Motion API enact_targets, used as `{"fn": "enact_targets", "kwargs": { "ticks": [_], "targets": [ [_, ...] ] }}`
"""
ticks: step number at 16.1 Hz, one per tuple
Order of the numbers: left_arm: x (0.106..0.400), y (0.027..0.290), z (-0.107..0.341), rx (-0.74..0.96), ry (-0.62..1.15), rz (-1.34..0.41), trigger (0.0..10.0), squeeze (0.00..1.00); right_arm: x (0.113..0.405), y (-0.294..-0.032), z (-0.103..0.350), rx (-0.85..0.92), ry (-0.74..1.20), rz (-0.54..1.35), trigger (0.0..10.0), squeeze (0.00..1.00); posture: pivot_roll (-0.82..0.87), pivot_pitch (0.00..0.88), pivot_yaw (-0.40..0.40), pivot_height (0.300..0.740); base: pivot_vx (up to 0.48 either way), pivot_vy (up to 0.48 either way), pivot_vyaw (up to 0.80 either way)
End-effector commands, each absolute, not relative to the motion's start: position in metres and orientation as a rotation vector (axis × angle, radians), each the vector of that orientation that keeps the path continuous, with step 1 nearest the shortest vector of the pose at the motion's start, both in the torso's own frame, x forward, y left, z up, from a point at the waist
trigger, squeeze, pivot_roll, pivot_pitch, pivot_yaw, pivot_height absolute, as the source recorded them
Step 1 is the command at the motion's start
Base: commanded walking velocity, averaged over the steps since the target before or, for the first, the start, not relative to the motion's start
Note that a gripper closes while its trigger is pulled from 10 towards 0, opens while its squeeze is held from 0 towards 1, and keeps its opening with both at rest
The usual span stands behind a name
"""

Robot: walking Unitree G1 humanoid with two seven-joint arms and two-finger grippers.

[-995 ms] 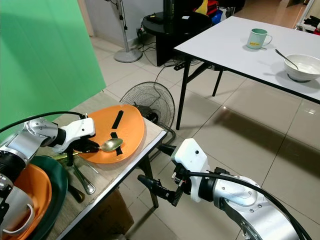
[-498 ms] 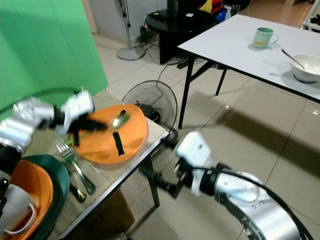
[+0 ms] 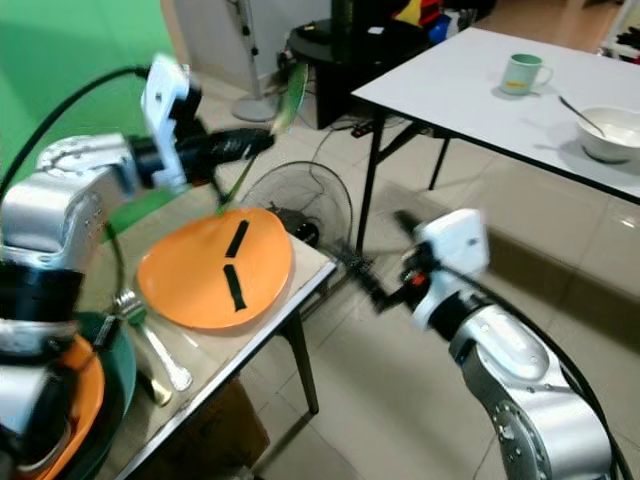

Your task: Setting the table

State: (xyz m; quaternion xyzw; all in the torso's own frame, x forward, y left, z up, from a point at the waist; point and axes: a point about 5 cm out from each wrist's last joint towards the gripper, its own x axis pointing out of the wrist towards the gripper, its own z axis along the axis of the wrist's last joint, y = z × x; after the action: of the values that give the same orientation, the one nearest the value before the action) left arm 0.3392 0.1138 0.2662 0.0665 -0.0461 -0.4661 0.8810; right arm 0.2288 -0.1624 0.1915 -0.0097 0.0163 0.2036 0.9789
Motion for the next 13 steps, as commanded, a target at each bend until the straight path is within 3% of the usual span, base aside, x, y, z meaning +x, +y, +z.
{"fn": "enact_targets", "kwargs": {
  "ticks": [1, 3, 7, 8, 9, 13],
  "targets": [
    [0.336, 0.111, 0.261, 0.159, -0.106, -0.870, 0.0, 0.00, 0.230, -0.168, 0.192, -0.045, 0.056, 0.298, 10.0, 0.00, 0.01, 0.000, 0.098, 0.740, 0.000, 0.000, 0.00],
    [0.327, 0.087, 0.243, 0.116, -0.103, -0.762, 0.0, 0.00, 0.235, -0.171, 0.188, -0.005, 0.048, 0.148, 10.0, 0.00, 0.01, 0.000, 0.084, 0.740, 0.000, 0.000, 0.00],
    [0.320, 0.074, 0.237, 0.080, -0.092, -0.686, 0.0, 0.00, 0.234, -0.160, 0.189, 0.006, 0.044, 0.159, 10.0, 0.00, 0.01, 0.000, 0.070, 0.740, 0.000, 0.000, 0.00],
    [0.317, 0.076, 0.237, 0.113, -0.118, -0.646, 8.4, 0.00, 0.236, -0.161, 0.189, -0.010, 0.038, 0.114, 10.0, 0.00, 0.01, 0.000, 0.068, 0.740, 0.000, 0.000, -0.80],
    [0.318, 0.079, 0.234, 0.119, -0.106, -0.620, 10.0, 0.00, 0.237, -0.163, 0.189, -0.027, 0.040, 0.100, 10.0, 0.00, 0.01, 0.000, 0.070, 0.740, 0.000, 0.000, -0.80],
    [0.312, 0.104, 0.206, 0.179, -0.064, -0.459, 10.0, 0.00, 0.237, -0.166, 0.187, -0.055, 0.047, 0.071, 10.0, 0.00, 0.00, 0.000, 0.085, 0.740, 0.000, 0.000, -0.80]
  ]
}}
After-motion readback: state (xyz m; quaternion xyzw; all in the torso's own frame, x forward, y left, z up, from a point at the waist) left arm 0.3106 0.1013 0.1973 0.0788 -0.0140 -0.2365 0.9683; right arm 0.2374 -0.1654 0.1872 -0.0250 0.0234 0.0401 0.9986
